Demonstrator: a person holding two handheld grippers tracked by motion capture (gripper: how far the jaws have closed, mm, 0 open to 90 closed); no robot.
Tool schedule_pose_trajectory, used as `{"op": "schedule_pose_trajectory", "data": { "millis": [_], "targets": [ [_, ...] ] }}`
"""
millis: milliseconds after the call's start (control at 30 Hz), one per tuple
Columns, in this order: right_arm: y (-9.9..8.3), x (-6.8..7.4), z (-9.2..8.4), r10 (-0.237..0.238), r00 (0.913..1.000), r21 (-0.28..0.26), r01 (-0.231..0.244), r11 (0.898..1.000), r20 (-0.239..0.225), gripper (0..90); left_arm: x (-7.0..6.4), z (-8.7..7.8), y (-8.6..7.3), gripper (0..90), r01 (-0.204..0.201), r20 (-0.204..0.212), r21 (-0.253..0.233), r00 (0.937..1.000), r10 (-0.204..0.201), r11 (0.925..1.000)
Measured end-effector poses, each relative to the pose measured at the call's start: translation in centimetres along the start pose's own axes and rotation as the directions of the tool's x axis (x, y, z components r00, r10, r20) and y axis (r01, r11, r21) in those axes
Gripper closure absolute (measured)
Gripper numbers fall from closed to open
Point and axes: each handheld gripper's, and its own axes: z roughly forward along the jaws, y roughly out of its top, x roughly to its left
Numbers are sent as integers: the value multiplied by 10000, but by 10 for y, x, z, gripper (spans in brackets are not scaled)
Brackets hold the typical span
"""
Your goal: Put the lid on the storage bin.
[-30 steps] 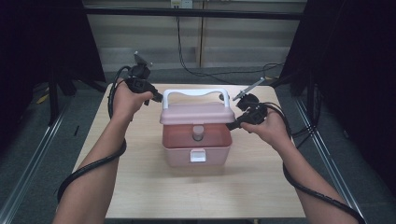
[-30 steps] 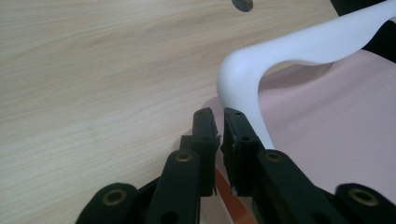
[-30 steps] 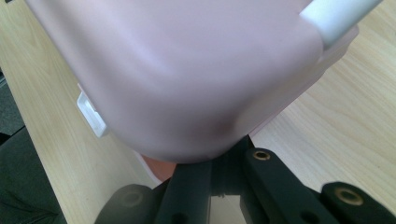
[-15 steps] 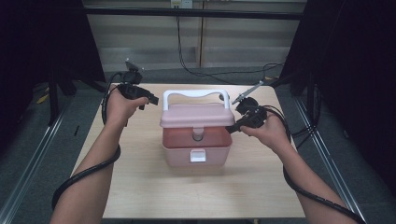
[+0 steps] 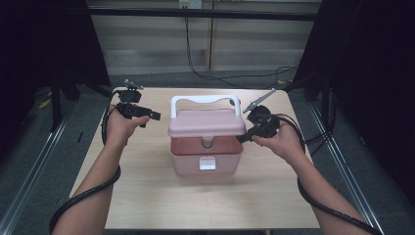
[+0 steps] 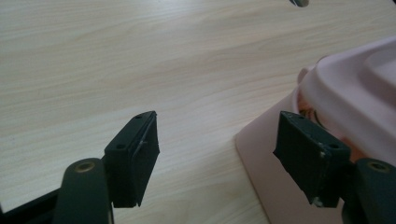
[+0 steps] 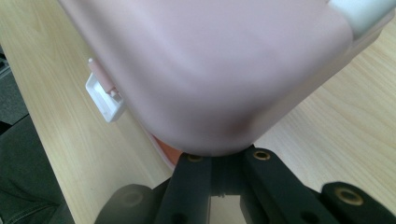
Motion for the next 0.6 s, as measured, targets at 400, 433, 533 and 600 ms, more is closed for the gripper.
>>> {"op": "schedule_pose_trajectory", "data": {
  "millis": [400,433,533,600],
  "targets": [
    [-6,3,2,-41,10000,21,41,10000,-17,900,14,22,-34,264,138,41,12,9999,-138,9999],
    [-6,3,2,-61,10000,9,61,10000,-54,900,15,24,-37,262,171,24,-25,9999,-171,9999],
    [-6,4,0,-98,9999,-26,97,9999,-46,900,19,29,-47,253,137,10,37,9999,-137,9999],
    [-6,4,0,-96,9999,-21,96,10000,-86,899,20,30,-50,252,165,29,70,9999,-165,9998]
  ]
}}
